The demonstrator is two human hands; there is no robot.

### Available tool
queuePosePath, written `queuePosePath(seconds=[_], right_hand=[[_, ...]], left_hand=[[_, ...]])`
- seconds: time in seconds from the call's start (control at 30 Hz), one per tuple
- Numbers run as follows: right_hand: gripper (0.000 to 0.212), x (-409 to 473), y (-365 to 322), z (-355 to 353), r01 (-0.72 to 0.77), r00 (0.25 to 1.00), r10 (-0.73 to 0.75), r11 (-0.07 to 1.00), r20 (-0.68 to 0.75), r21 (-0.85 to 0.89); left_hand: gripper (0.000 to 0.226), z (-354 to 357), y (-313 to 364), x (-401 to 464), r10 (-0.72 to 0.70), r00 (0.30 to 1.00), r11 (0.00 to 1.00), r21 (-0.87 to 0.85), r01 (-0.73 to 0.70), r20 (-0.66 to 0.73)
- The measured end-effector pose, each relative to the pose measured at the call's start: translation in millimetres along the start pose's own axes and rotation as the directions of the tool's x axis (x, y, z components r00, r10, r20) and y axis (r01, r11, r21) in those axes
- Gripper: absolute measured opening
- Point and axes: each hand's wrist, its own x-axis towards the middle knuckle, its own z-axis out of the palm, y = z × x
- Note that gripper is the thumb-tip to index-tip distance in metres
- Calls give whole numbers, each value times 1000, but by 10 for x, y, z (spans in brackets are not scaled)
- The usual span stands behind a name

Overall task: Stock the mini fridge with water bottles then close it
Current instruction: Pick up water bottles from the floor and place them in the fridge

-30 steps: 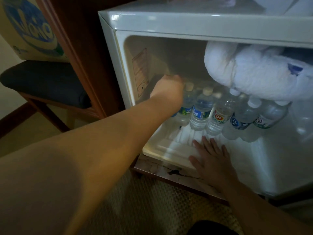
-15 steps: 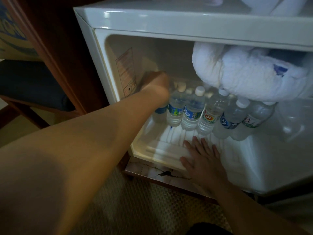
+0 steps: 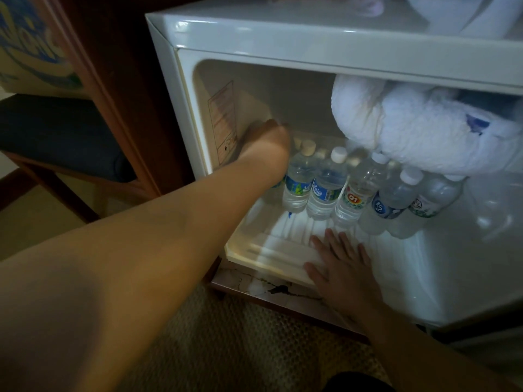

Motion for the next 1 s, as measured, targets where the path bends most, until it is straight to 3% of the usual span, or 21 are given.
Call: queuePosePath(seconds=[0.1, 0.17, 0.3, 0.43, 0.53, 0.63, 0.7, 0.87, 1.0], right_hand=[[71, 16, -9, -4, -12, 1000, 12, 1000, 11, -2], [70, 13, -11, -15, -17, 1000, 17, 1000, 19, -15], [70, 1, -2, -50, -3, 999, 4, 1000, 46, -28], [66, -25, -118, -143, -31, 995, 31, 1000, 98, -1], [57, -123, -468, -294, 169, 982, -164, 984, -91, 54], [41, -228, -1132, -430, 505, 850, -465, 854, -248, 129], [33, -279, -1659, -514, 650, 755, -609, 745, -244, 149], [39, -226, -2812, -520, 714, 654, -745, 666, 132, 219], [48, -186, -3571, -185, 710, 575, -753, 654, 320, 262]], left_hand=[[59, -80, 4, -334, 27, 999, 999, -16, -27, -44], [62, -121, -44, -650, 61, 996, 991, -115, -67, -58], [46, -252, -349, -1456, 159, 985, 943, -286, -170, -64], [43, -476, -977, -2303, -2, 996, 953, -302, -23, -84], [36, -580, -1537, -2817, -236, 964, 929, -319, 186, -125], [26, -591, -1988, -3302, -514, 851, 820, -356, 448, -112], [20, -539, -2235, -3597, -649, 756, 730, -355, 585, -88], [13, -324, -2814, -4195, -857, 511, 499, -345, 795, -62], [15, -29, -3257, -4583, -953, 303, 281, -391, 876, -5]])
